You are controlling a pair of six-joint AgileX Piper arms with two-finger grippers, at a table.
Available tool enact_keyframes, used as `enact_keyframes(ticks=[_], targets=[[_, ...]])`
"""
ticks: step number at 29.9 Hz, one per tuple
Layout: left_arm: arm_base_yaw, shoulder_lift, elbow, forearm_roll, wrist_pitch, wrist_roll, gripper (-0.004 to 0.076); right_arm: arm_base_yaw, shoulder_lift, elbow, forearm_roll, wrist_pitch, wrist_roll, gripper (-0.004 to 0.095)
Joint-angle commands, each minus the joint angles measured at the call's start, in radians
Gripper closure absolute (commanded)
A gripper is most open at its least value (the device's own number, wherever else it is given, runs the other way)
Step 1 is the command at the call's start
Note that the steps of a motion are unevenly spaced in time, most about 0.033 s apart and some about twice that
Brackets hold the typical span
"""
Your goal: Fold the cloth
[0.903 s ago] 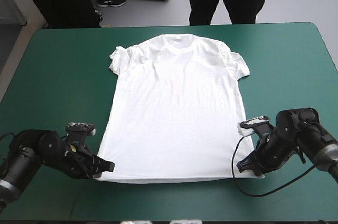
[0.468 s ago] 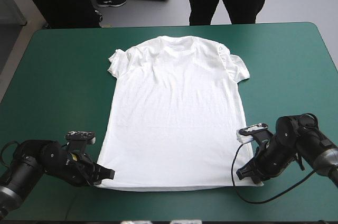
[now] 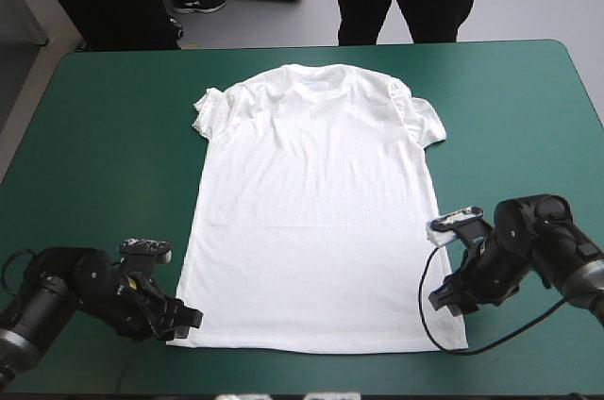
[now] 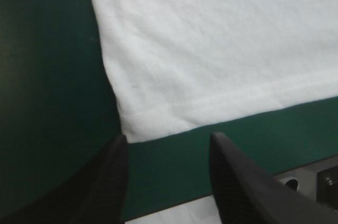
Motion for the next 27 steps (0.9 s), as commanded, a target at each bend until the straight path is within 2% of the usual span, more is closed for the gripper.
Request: enact_keyframes(ticks=[1, 7, 9, 17, 27], targets=[[-0.005, -0.006, -0.136, -0.021, 0.03, -0.012, 0.0339, -0.001, -0.025, -0.131, -0.075, 0.006, 0.049, 0.0398], [-0.003, 0.019, -0.449, 0.051, -0.109, -0.052, 0.0339, -0.001, -0.021, -0.328, -0.167, -0.165, 0.196, 0.0398], [-0.003, 0.063, -0.534, 0.108, -0.145, -0.071, 0.0339, -0.001, -0.005, -0.381, -0.202, -0.192, 0.222, 0.0398], [-0.003, 0.375, -0.746, 0.198, -0.192, -0.085, 0.0339, -0.001, 0.086, -0.513, -0.222, -0.219, 0.241, 0.0398], [0.022, 0.766, -0.905, 0.241, -0.23, -0.09, 0.0339, -0.001, 0.154, -0.522, -0.222, -0.256, 0.229, 0.0398]])
